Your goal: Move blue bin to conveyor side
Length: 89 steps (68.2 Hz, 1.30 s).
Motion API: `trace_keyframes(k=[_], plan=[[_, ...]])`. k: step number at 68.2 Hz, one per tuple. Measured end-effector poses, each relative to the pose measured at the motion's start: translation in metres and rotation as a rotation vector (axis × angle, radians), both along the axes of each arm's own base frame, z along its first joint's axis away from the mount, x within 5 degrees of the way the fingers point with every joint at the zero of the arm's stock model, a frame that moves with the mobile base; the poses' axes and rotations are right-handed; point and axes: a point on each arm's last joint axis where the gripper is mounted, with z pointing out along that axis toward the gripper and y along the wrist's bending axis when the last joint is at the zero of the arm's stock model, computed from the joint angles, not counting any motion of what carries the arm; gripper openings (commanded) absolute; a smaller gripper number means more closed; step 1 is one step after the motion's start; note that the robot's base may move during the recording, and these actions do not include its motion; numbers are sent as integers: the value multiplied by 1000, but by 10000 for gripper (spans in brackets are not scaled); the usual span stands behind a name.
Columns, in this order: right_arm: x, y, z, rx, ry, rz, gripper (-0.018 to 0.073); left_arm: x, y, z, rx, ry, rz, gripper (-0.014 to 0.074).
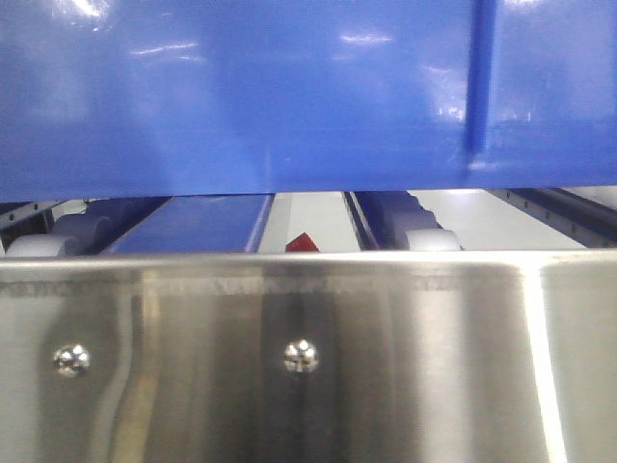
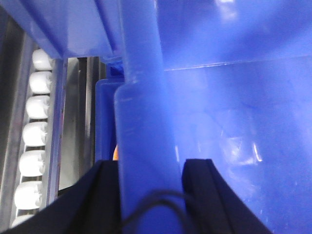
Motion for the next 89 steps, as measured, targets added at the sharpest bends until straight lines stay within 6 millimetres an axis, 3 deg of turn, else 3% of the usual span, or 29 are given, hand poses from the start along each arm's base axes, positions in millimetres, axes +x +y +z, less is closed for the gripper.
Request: trace_keyframes(k=[17, 27, 40, 55, 70, 89], plan=[[-2, -2, 0, -28, -7, -5, -69, -3, 0, 3, -5, -10, 1, -19], [-12, -6, 5, -49, -8, -7, -69, -16, -2, 20, -34, -40, 7, -19], [-40, -15, 31, -42, -98, -13, -69, -44, -5, 55, -74, -163, -3, -19], [-81, -26, 62, -24, -224, -23, -69, -73, -7, 74, -110, -236, -20, -19], [-112, -34, 80, -1, -295, -30, -69, -95, -9, 71, -134, -228, -25, -19], [-115, -34, 79, 0, -277, -27, -69, -97, -10, 52, -143, -164, -21, -17]])
